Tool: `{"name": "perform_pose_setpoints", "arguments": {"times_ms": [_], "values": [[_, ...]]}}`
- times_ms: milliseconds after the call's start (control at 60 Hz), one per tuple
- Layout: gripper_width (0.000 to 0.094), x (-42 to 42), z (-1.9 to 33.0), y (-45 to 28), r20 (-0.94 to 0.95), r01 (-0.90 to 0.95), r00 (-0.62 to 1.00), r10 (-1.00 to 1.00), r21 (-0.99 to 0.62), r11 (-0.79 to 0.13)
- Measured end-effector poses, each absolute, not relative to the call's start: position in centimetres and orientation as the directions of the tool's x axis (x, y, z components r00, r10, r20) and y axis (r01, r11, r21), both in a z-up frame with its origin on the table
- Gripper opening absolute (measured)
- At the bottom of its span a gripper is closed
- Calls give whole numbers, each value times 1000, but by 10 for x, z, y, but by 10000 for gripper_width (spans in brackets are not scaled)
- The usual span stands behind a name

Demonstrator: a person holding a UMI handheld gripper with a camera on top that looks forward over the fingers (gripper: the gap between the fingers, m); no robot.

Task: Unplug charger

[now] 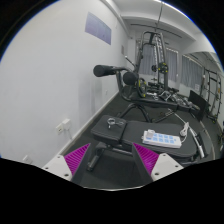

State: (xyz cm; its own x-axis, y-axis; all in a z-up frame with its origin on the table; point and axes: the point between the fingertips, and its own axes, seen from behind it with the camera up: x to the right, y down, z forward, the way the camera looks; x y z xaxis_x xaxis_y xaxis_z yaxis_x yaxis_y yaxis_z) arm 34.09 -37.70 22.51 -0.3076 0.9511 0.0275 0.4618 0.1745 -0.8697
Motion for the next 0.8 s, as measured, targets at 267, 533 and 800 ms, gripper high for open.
{"name": "perform_pose_setpoints", "arguments": {"times_ms": [267, 533, 800], "values": [[859, 291, 190, -301, 37, 494, -169, 985, -862, 117], [860, 249, 164, -245, 46, 461, -54, 997, -885, 66], [862, 183, 129, -218, 61, 373, -13, 998, -926, 62]]}}
